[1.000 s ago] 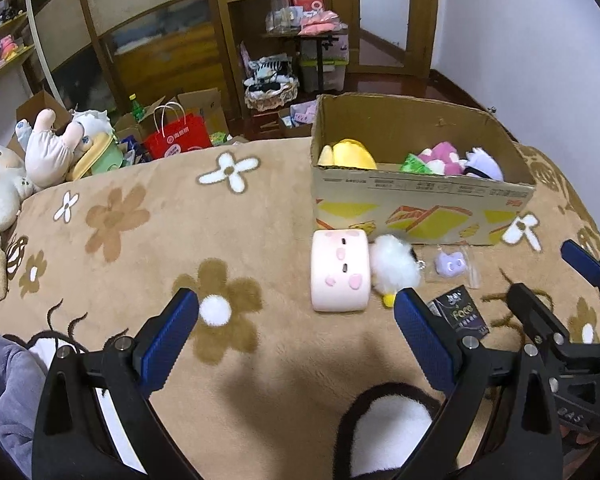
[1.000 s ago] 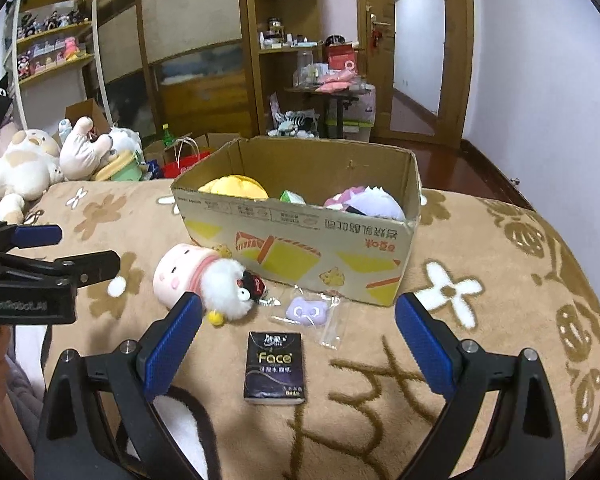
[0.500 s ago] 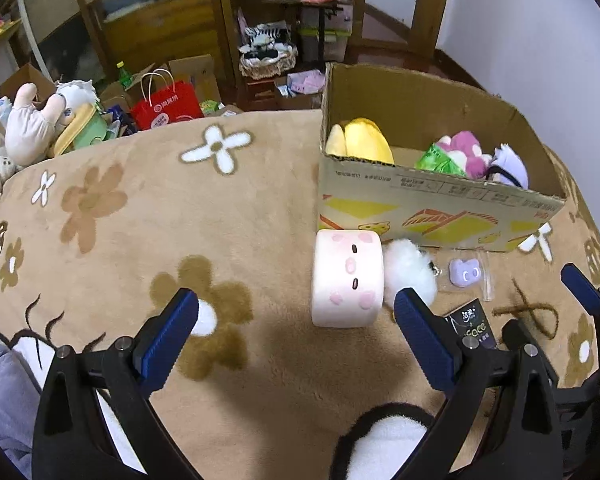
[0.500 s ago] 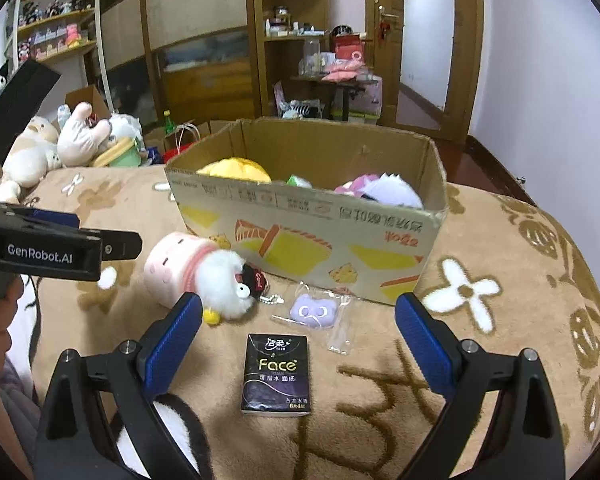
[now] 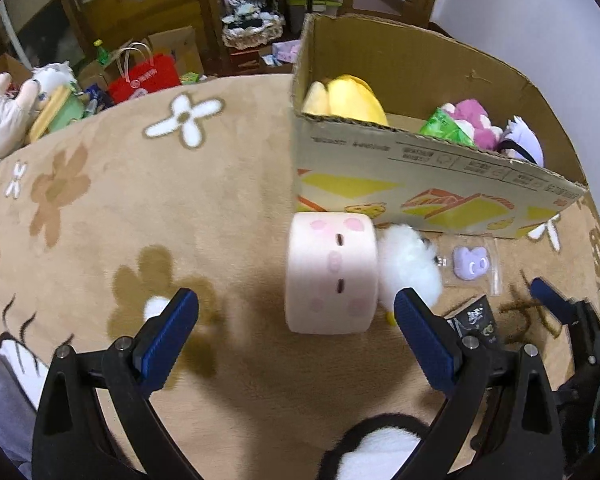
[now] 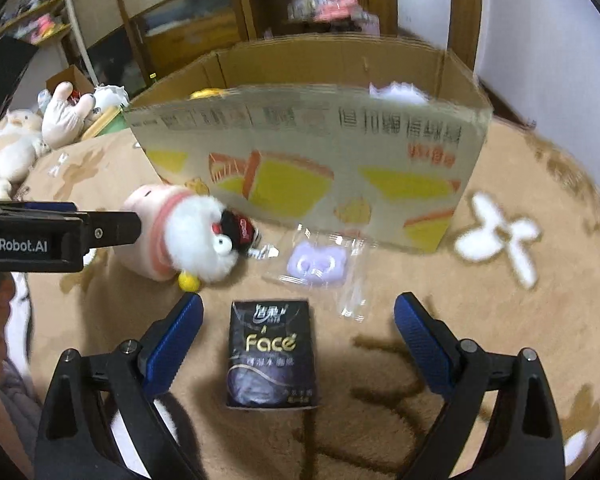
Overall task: Organize soft objects
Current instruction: 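Grasp the black Face tissue packet with the right tool while the left tool grasps the pink marshmallow plush, then lift the tissue packet over the box while the left tool lifts the marshmallow plush over it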
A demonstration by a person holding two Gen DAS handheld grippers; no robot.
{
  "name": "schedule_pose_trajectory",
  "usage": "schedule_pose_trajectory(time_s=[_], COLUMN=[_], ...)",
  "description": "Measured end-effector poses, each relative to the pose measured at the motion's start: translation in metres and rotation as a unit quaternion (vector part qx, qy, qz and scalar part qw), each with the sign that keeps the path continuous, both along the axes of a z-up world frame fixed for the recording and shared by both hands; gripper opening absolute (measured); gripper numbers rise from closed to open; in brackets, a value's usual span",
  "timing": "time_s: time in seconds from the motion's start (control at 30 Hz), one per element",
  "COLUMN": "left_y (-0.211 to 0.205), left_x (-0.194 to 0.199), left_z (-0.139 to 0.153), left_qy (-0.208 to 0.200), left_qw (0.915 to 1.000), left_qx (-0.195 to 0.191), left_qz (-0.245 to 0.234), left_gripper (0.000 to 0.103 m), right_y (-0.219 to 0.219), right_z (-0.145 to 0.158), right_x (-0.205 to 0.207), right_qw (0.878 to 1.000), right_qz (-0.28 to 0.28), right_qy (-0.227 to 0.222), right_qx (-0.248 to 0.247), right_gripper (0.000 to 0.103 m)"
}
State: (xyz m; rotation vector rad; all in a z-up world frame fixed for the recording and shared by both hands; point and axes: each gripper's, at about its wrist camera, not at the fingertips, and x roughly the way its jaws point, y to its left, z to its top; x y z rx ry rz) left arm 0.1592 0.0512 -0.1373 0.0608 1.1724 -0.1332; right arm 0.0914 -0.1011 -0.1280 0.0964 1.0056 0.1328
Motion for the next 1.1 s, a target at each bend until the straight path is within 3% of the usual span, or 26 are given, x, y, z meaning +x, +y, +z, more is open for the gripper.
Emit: schedule_pose_trajectory(time_s=[0.07, 0.17, 0.33, 0.4, 0.43, 0.53, 0.6, 0.7, 0.9, 1.03, 1.1], left_y=[-0.004, -0.008, -0.008, -0.007, -0.006, -0.003, -0.005, -0.007, -0.007, -0.009, -0.006], left_x=[0.003, 0.006, 0.008, 0.008, 0.008, 0.005, 0.002, -0.002, -0.012, -0.023, -0.026], left_z=[-0.005, -0.014, -0.021, -0.024, -0.026, -0.024, -0.021, -0.021, -0.017, -0.013, -0.011], left_qy=[0.006, 0.013, 0.023, 0.027, 0.027, 0.012, 0.004, -0.001, -0.004, -0.022, -0.024], left_qw=[1.0000, 0.9998, 0.9997, 0.9996, 0.9996, 0.9997, 0.9998, 0.9998, 0.9998, 0.9996, 0.9995], left_qx=[0.004, 0.014, 0.006, 0.001, 0.006, -0.004, -0.017, -0.021, -0.020, 0.011, 0.007], left_qz=[-0.007, -0.005, 0.002, 0.005, 0.011, 0.019, 0.013, 0.007, 0.006, 0.013, 0.019], left_gripper=[0.097, 0.097, 0.094, 0.087, 0.085, 0.074, 0.054, 0.044, 0.036, 0.036, 0.036], right_y=[-0.002, -0.002, 0.000, 0.003, 0.005, 0.001, -0.004, -0.009, -0.019, -0.025, -0.027], right_z=[-0.007, -0.017, -0.026, -0.028, -0.029, -0.028, -0.027, -0.025, -0.012, -0.001, 0.004], right_x=[0.001, 0.002, 0.003, 0.002, 0.001, -0.002, -0.003, -0.004, -0.014, -0.022, -0.026], right_qw=[1.000, 0.999, 0.998, 0.998, 0.998, 0.998, 0.998, 0.998, 0.999, 1.000, 1.000], right_qz=[-0.002, 0.005, 0.011, 0.012, 0.013, 0.006, 0.003, 0.002, -0.004, -0.010, -0.013], right_qy=[0.019, 0.038, 0.057, 0.060, 0.059, 0.059, 0.059, 0.055, 0.038, 0.022, 0.015], right_qx=[0.010, 0.019, 0.029, 0.006, -0.014, 0.001, 0.008, 0.013, 0.013, 0.003, -0.002], right_gripper=[0.093, 0.062, 0.052, 0.035, 0.031, 0.027, 0.024, 0.023, 0.022, 0.022, 0.022])
